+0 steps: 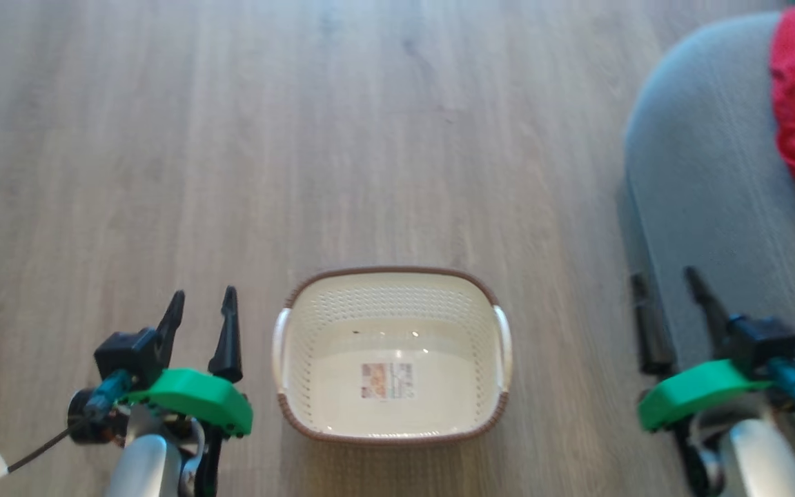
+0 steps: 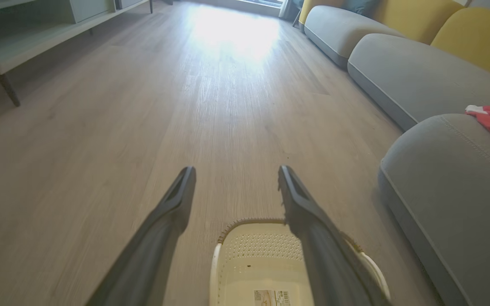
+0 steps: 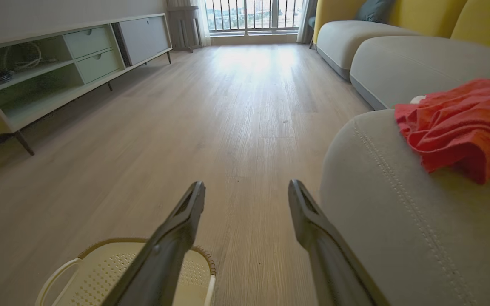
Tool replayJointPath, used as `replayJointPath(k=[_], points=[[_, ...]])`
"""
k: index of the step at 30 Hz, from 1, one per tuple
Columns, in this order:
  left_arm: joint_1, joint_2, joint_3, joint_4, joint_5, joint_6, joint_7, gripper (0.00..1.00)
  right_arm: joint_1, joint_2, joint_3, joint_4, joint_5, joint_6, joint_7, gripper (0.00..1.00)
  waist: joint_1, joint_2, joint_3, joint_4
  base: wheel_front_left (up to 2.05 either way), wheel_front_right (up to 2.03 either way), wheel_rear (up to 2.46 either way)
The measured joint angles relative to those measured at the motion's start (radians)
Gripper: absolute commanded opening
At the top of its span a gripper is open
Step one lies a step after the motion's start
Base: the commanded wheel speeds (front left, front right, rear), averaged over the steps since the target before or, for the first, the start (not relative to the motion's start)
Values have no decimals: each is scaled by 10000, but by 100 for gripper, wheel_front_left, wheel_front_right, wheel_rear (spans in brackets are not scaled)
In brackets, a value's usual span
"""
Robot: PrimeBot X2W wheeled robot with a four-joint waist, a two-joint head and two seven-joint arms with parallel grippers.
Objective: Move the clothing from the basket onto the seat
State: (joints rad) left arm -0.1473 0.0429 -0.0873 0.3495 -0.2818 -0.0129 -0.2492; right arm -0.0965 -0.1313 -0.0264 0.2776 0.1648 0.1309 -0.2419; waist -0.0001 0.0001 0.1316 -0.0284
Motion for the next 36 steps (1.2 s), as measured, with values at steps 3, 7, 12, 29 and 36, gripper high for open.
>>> replayJointPath(k=[3, 7, 12, 29, 36], points=[[68, 0, 236, 303, 115, -17, 0, 100, 35, 464, 127, 426, -531, 2, -56, 100, 0, 0, -245, 461, 0, 0, 0], [126, -6, 311, 535, 115, -201, 0, 100, 105, 656, 84, 433, -953, 2, -59, 100, 0, 0, -500, 893, 0, 0, 0], [133, -4, 305, 581, 84, -282, 0, 100, 159, 717, 82, 295, -1150, 2, -61, 100, 0, 0, -661, 1033, 0, 0, 0], [224, -8, 217, 575, 0, -491, 0, 100, 427, 782, 29, 307, -1166, 2, -61, 100, 1, 0, -871, 382, 0, 0, 0], [818, -52, 228, 1267, -176, -497, 148, 0, 945, 790, 25, 1129, -936, 2, 52, 0, 1, 0, -905, 349, 0, 0, 0]])
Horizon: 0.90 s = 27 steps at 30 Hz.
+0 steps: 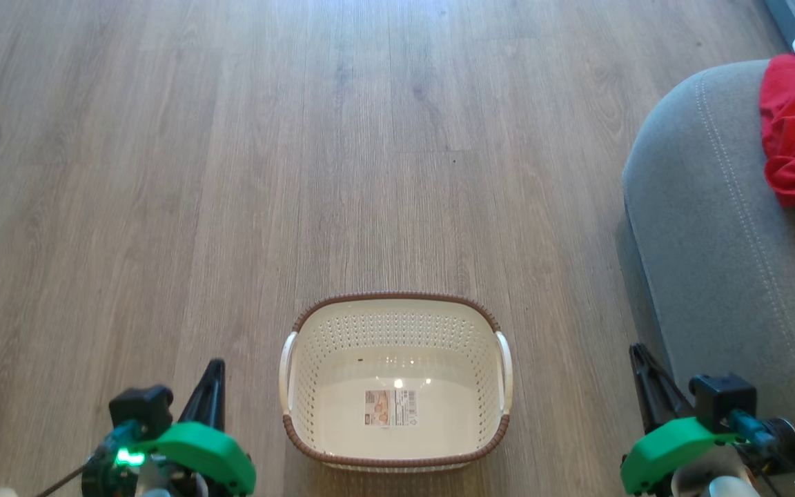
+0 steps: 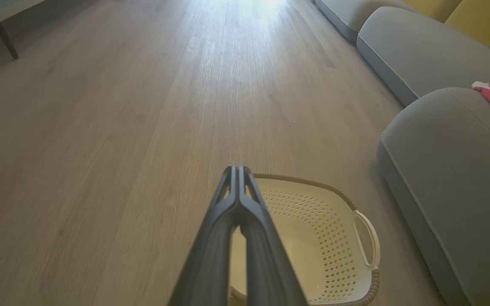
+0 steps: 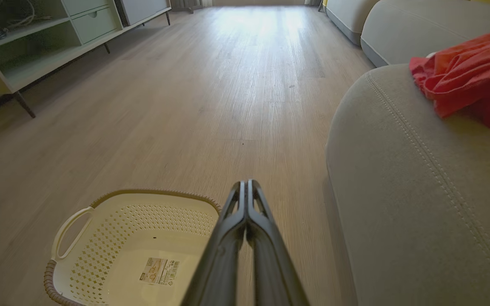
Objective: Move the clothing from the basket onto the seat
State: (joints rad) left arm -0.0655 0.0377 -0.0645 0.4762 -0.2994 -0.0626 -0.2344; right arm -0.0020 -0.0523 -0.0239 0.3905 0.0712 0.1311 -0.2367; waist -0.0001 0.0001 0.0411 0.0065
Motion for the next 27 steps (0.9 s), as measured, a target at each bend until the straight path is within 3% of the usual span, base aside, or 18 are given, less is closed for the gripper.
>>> replayJointPath(k=[27], points=[[11, -4, 242, -385, -2744, -61, 675, 0, -59, 4, -176, -217, 3223, 0, 683, 0, 1, 0, -81, -12, 0, 0, 0]])
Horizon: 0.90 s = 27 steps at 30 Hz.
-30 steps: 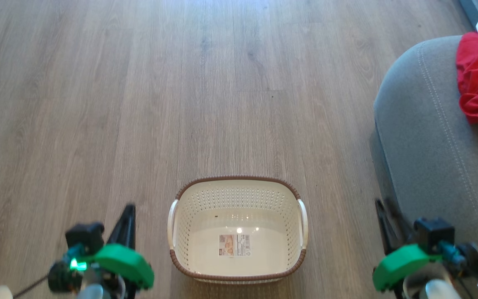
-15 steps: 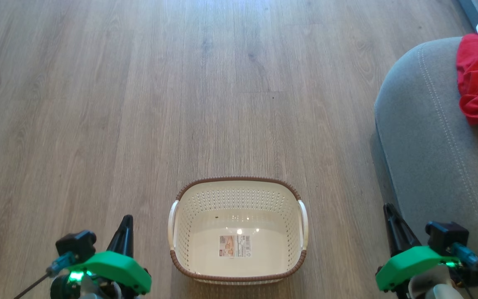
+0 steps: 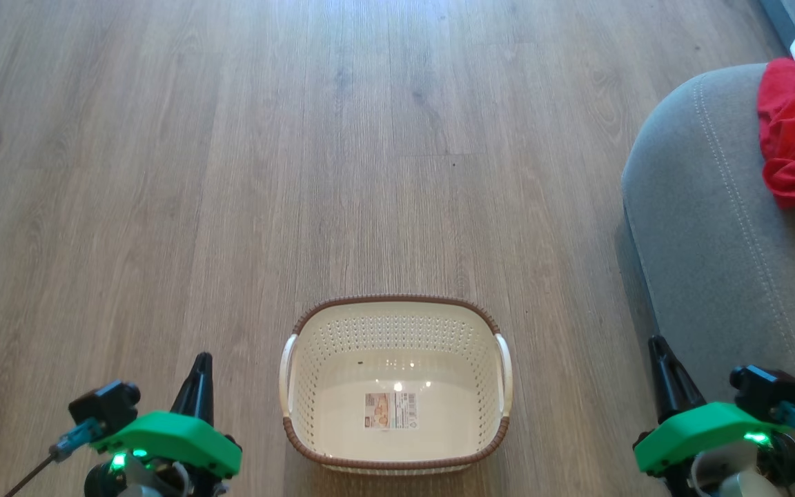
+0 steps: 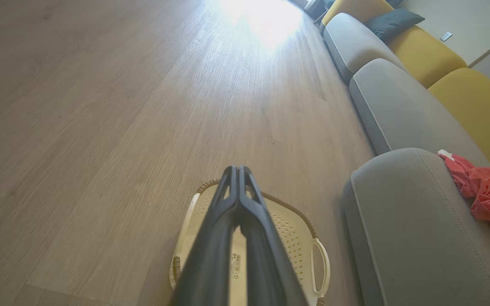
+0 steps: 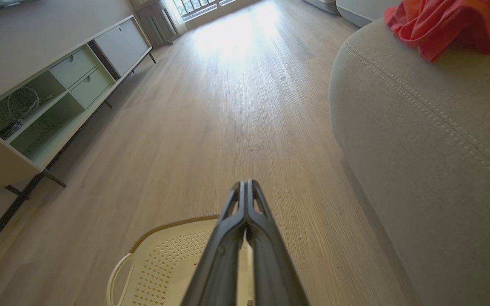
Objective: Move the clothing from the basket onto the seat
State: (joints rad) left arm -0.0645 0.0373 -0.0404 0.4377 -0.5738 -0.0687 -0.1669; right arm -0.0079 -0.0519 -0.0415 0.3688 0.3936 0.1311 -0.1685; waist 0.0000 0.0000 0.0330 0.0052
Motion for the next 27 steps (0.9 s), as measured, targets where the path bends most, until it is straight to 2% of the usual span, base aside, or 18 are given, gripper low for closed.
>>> replayJointPath(k=[27], points=[[0, 0, 336, -414, -2834, -171, 786, 0, -32, 13, -251, -257, 3323, -2, 790, 0, 0, 0, -83, -15, 0, 0, 0]])
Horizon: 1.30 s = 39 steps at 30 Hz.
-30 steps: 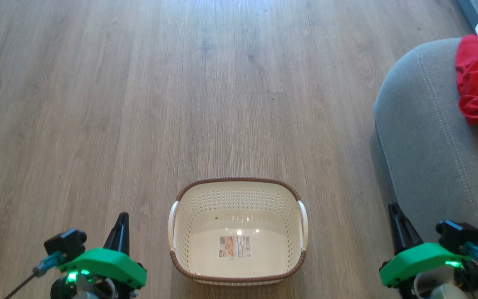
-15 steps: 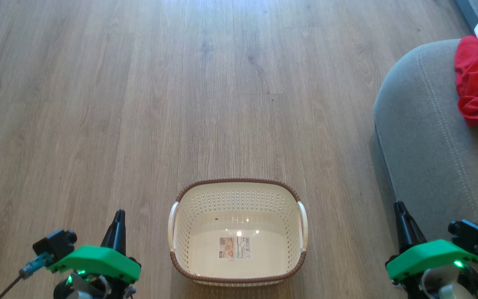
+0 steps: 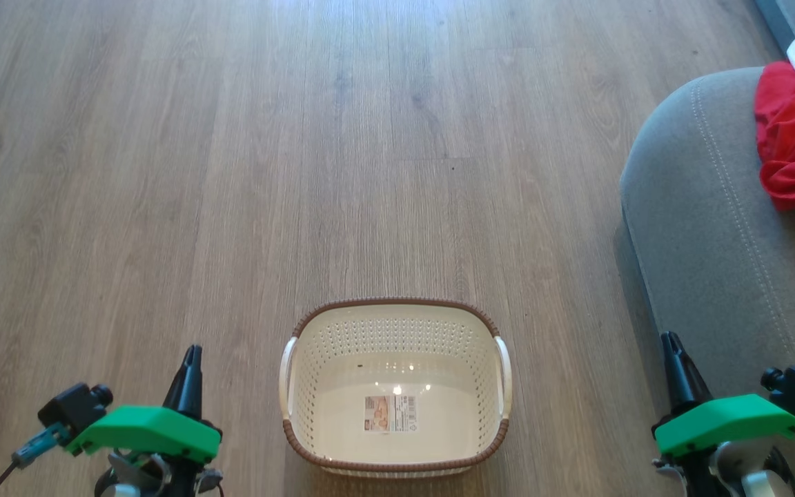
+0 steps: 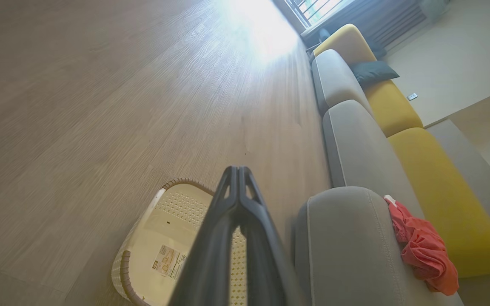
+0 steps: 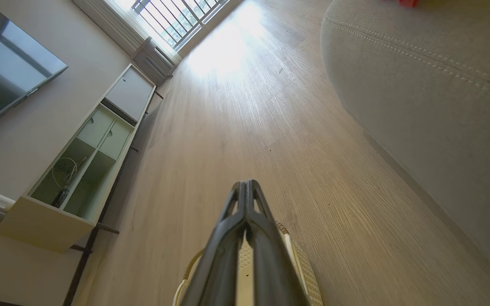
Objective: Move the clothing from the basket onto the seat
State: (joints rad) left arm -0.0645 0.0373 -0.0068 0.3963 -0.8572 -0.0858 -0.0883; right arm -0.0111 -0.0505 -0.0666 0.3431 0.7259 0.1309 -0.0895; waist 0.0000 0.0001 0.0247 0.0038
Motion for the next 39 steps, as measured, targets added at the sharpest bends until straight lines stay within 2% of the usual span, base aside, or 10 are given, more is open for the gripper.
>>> replayJointPath(k=[39], points=[[0, 2, 445, -608, -4125, -178, 1081, 0, -211, 17, -357, -320, 4840, 0, 1089, 0, 0, 0, -121, -21, 0, 0, 0]])
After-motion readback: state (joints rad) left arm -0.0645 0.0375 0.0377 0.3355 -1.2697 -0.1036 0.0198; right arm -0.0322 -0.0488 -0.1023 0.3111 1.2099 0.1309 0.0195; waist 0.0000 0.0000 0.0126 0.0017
